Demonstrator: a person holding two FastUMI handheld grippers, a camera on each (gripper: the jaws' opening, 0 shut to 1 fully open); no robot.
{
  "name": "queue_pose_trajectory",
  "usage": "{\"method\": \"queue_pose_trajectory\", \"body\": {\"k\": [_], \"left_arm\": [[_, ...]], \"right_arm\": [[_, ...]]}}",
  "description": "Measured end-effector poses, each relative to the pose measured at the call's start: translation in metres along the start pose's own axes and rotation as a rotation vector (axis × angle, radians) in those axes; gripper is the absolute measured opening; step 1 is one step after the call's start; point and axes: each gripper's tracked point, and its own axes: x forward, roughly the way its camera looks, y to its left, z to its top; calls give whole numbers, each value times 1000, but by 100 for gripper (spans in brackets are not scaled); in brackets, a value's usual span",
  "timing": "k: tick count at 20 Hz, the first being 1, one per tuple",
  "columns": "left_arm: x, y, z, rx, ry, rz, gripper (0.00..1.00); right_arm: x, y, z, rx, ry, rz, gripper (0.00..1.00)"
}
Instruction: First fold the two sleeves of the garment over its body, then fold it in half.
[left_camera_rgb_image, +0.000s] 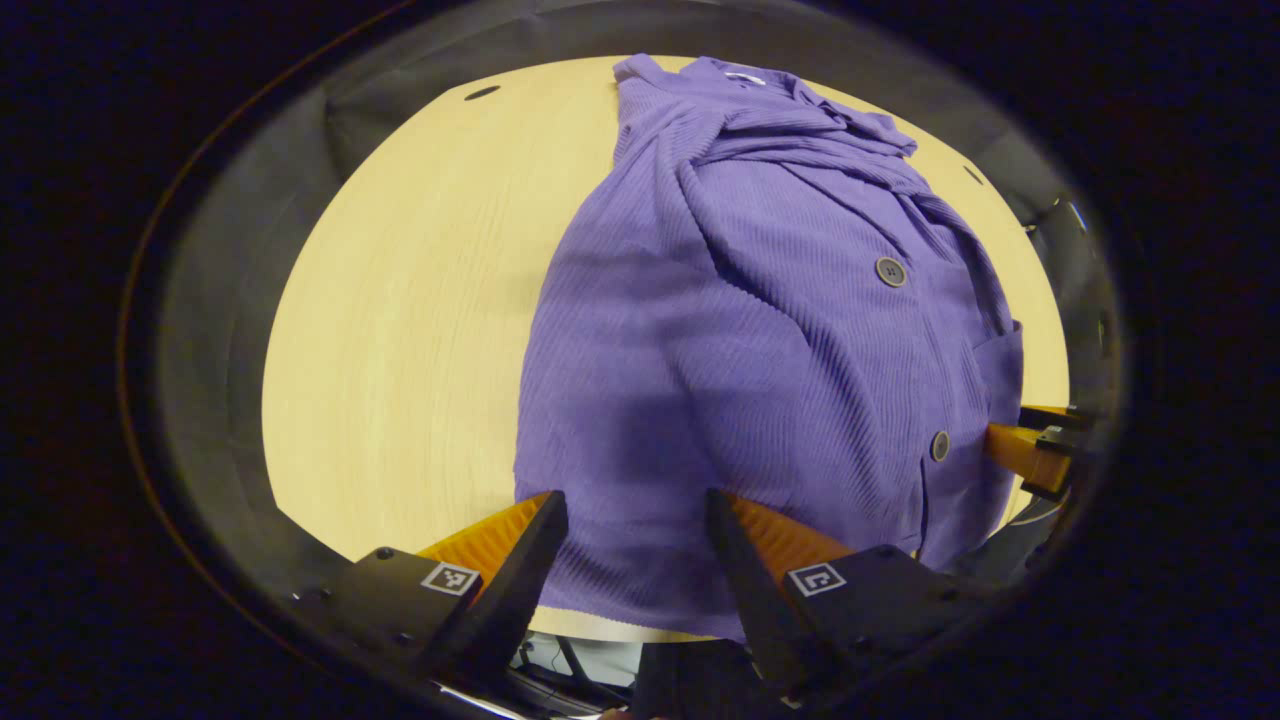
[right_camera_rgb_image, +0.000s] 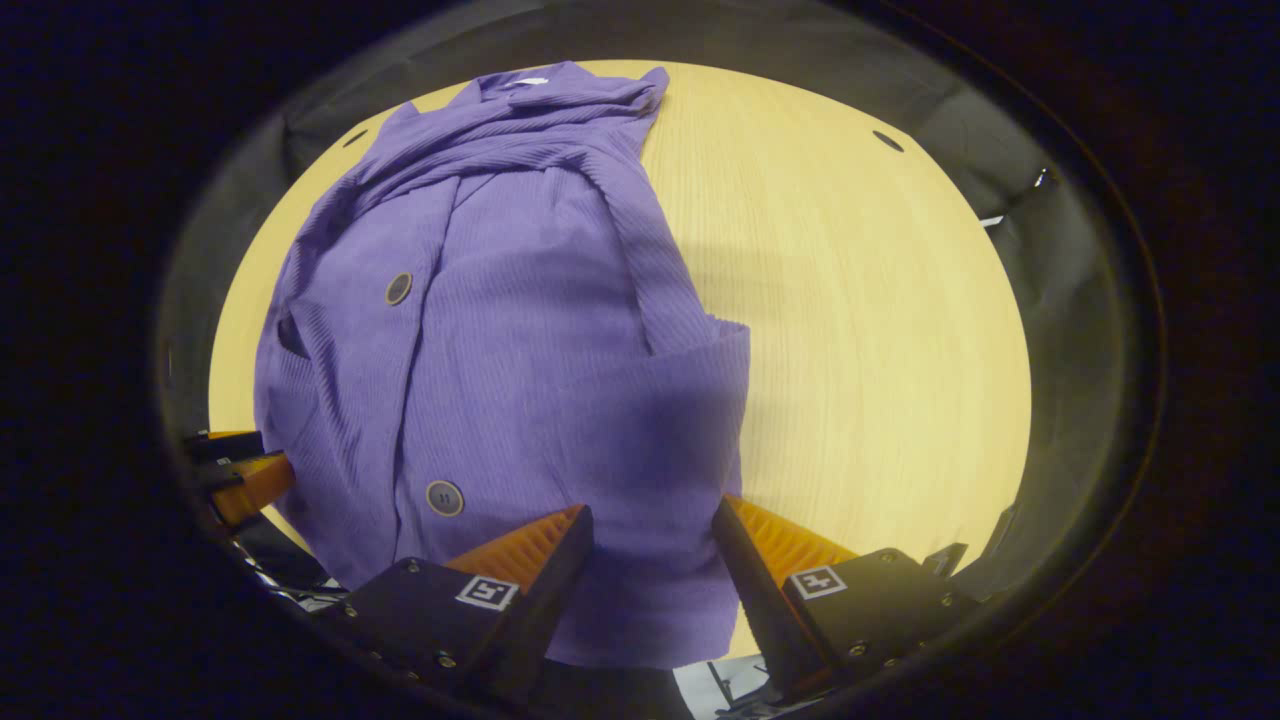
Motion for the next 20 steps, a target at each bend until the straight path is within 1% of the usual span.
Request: {"method": "queue_pose_trajectory", "body": {"k": [1,2,3,4,5,6,7,8,9,10,11,12,13,15,16,17,18,19,20], "left_arm": [[0,0,0,1,2,2,96],[-1,0,1,1,3,4,92],[0,-1,1,7,0,4,97],[0,-1,0,14,-1,3,92],[0,-1,1,17,-5,2,97],[0,0,0,21,-9,1,96],[-1,0,0,28,-8,-1,92],[-2,-1,4,43,-9,-6,95],[-2,-1,0,59,-4,-10,93],[-3,-1,1,70,-5,-16,91],[-2,-2,4,77,9,-18,83],[1,-1,6,72,0,-18,80],[2,1,9,56,-6,-16,65],[1,7,14,3,-23,-12,36],[0,7,12,-13,-29,-18,27],[-5,7,20,-5,-48,-22,18],[7,6,6,-4,-45,-5,12],[0,5,15,14,-77,4,6],[-1,5,15,34,-89,13,7]], "right_arm": [[1,0,3,2,4,-3,83],[2,1,4,1,33,-4,72],[4,1,4,-1,50,-7,82],[4,3,6,-5,63,-8,81],[4,3,5,-8,69,-10,82],[4,3,6,-14,69,-13,82],[3,3,5,-17,67,-15,82],[2,4,6,-13,57,-15,82],[3,4,7,-12,51,-11,78],[1,5,8,-6,37,-14,78],[3,3,8,9,21,-36,54],[1,2,11,38,-5,-55,35],[3,4,5,39,14,-66,16],[2,5,5,32,15,-62,17],[1,3,10,52,-13,-57,16],[7,4,9,67,9,-46,6],[0,4,9,64,-3,-47,3],[1,5,6,58,-4,-46,3],[1,4,7,58,-7,-45,3]]}}
